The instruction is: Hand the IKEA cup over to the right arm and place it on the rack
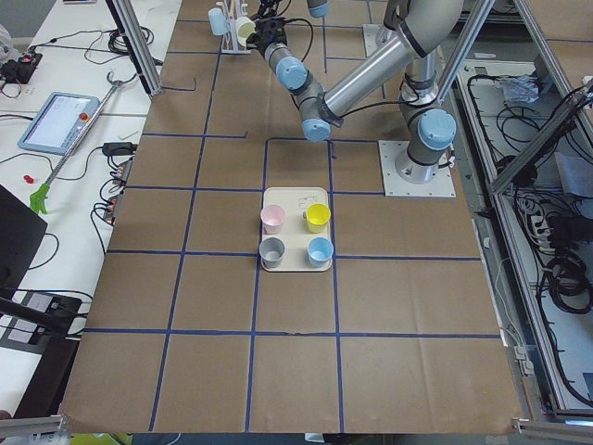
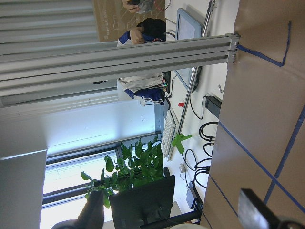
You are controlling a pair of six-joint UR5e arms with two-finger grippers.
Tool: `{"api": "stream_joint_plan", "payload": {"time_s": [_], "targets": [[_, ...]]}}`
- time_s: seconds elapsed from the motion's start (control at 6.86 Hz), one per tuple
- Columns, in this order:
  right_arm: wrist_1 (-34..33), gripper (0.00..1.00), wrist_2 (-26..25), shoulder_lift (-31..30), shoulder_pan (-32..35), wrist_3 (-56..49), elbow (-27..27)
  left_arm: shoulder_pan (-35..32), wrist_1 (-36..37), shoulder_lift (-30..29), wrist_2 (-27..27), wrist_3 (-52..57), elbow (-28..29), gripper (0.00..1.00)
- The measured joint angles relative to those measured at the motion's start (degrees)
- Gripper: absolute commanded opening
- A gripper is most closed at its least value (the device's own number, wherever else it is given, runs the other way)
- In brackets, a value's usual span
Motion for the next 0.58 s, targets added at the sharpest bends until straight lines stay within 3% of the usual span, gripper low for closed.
{"api": "stream_joint_plan", "payload": {"time_s": [0.58], "targets": [[2.4, 1.00, 0.0, 1.5, 1.5, 2.1, -1.9, 0.0, 0.0, 0.1, 0.0, -0.1, -0.1, 0.03]]}}
